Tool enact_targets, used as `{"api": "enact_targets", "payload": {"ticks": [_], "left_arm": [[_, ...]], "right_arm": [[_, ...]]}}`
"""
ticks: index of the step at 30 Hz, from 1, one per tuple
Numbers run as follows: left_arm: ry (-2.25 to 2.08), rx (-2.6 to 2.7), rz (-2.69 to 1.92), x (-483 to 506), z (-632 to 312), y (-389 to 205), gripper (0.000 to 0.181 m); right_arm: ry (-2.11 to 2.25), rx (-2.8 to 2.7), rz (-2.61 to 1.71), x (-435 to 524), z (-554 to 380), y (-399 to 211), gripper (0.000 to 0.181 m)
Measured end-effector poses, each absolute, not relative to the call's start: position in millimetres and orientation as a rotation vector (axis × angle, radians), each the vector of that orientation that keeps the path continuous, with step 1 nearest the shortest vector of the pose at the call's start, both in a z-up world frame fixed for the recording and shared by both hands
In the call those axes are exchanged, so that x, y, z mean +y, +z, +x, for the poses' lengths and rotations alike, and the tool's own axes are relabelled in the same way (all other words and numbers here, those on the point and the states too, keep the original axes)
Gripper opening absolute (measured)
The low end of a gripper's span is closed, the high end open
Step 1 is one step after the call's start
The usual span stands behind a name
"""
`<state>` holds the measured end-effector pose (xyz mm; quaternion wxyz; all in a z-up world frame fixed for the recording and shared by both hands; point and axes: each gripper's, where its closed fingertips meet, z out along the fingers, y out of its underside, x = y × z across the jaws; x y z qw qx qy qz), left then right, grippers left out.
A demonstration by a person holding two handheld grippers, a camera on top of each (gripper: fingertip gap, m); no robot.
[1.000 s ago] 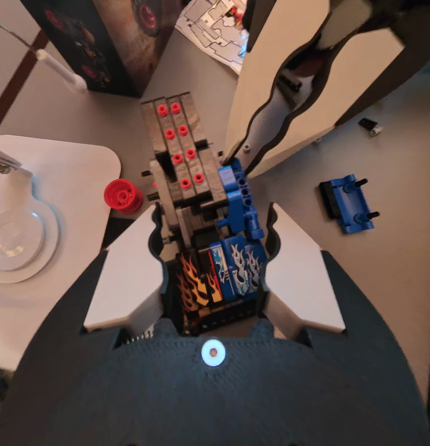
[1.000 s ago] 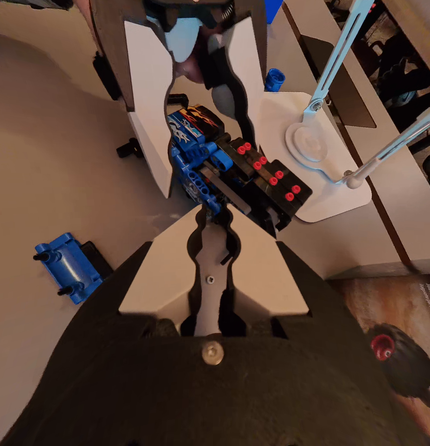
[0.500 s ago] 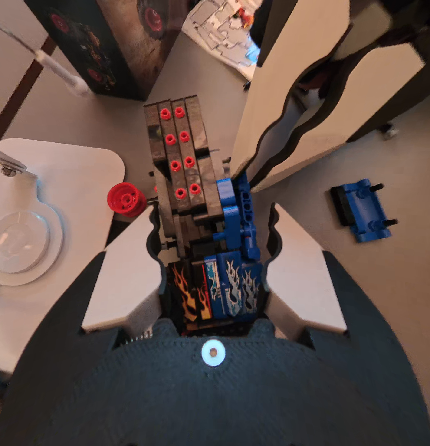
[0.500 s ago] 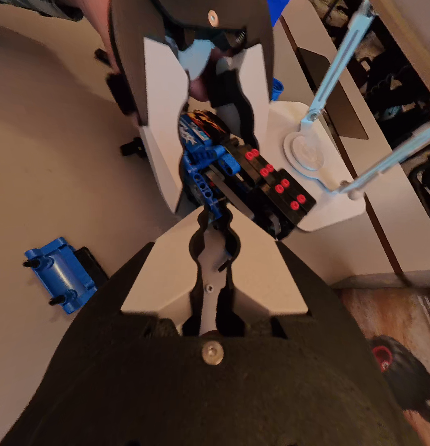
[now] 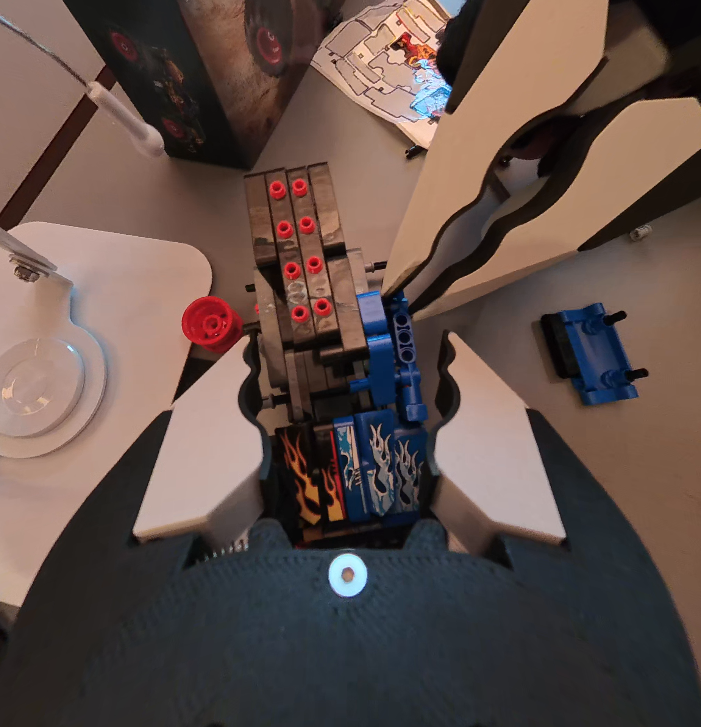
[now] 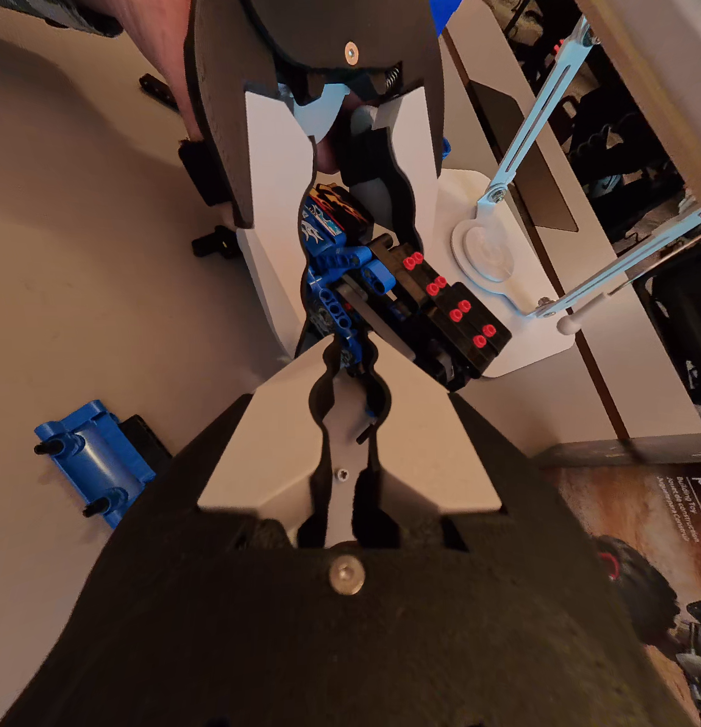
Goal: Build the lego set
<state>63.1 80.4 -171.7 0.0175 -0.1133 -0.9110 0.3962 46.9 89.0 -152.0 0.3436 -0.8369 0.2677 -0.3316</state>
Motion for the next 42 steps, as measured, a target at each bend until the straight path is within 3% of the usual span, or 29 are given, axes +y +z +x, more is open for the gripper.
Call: {"api": "enact_targets", "payload": {"ticks": [23, 30, 34, 42], "left_arm": [[1.245, -2.863, -0.385, 83, 61, -175, 0.094], [1.221, -2.893, -0.39, 85, 57, -175, 0.085], [1.214, -2.832, -0.331, 86, 54, -175, 0.086], [1.197, -2.843, -0.31, 84, 51, -179, 0.088]], "right_arm": [[-0.795, 0.854, -2.122, 80, 46, -149, 0.003], [-0.812, 0.836, -2.105, 76, 44, -145, 0.0], [-0.774, 0.802, -2.102, 73, 34, -143, 0.015], [-0.732, 0.771, -2.145, 77, 30, -155, 0.012]]}}
